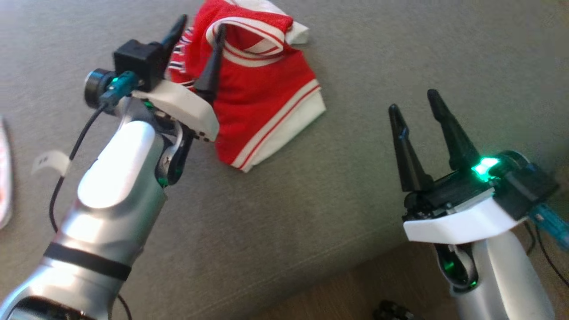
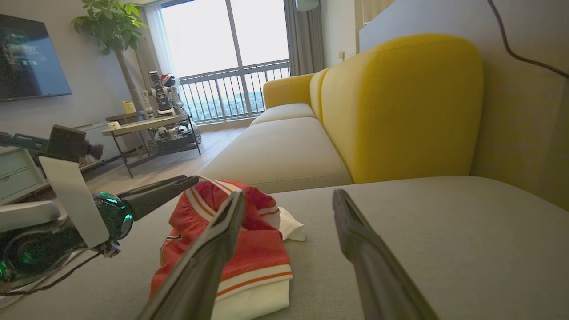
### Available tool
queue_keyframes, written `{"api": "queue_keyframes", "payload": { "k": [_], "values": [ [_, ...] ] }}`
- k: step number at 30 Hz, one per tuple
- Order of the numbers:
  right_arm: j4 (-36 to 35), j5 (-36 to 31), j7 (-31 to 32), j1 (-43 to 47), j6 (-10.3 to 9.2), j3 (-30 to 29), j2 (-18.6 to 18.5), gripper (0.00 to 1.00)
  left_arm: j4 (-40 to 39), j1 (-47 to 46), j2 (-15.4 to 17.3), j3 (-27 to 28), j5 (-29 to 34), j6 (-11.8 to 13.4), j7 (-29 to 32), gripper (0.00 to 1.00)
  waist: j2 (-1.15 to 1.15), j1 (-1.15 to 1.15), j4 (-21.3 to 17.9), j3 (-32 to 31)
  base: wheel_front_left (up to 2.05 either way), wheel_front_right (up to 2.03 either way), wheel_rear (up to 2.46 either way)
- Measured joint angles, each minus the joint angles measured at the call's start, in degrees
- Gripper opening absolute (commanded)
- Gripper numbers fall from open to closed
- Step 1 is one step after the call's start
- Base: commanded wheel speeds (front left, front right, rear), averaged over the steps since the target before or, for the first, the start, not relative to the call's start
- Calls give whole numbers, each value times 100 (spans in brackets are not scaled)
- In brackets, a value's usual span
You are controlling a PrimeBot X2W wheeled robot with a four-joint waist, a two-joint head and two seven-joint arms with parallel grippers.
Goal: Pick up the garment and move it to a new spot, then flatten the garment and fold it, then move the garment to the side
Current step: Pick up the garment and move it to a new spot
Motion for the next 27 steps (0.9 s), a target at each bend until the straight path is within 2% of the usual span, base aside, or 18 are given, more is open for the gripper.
{"api": "queue_keyframes", "payload": {
  "k": [4, 9, 12, 13, 15, 18, 20, 27],
  "values": [
    [162, -163, 0, 1, 0, 60, 0, 100, -302, 269, -54, 300, 25, 393, -125, 100, 0, 0, 357, -125, 0, 0, 0],
    [380, -398, 0, 8, 0, -33, 0, 100, -1073, 1252, -142, 588, 62, 557, -126, 100, 0, -1, 930, -309, 0, 0, 0],
    [570, -426, 0, 43, 0, -159, -2, 100, -1638, 1926, -182, 1012, 233, 775, -126, 100, 0, -1, 1304, -452, 0, 0, 0],
    [632, -457, 0, 138, 0, -226, 0, 100, -2042, 2396, -231, 1337, 403, 876, -127, 100, 0, -1, 1532, -566, 0, 0, 0],
    [697, -487, 0, 300, 0, -310, 1, 100, -2424, 2920, -287, 1594, 624, 944, -136, 100, 0, -1, 1751, -695, 0, 0, 0],
    [805, -488, 0, 523, 0, -437, 1, 100, -2827, 3688, -463, 1828, 906, 906, -167, 100, 0, -1, 2043, -880, 0, 0, 0],
    [853, -497, 0, 615, 0, -490, 2, 100, -3020, 4078, -533, 1892, 1123, 751, -166, 100, 0, -1, 2216, -998, 0, 0, 0],
    [1085, -554, 0, 845, 0, -630, 9, 100, -3543, 4553, -766, 2216, 1593, 428, -167, 100, 0, -1, 2594, -1337, 0, 0, 0]
  ]
}}
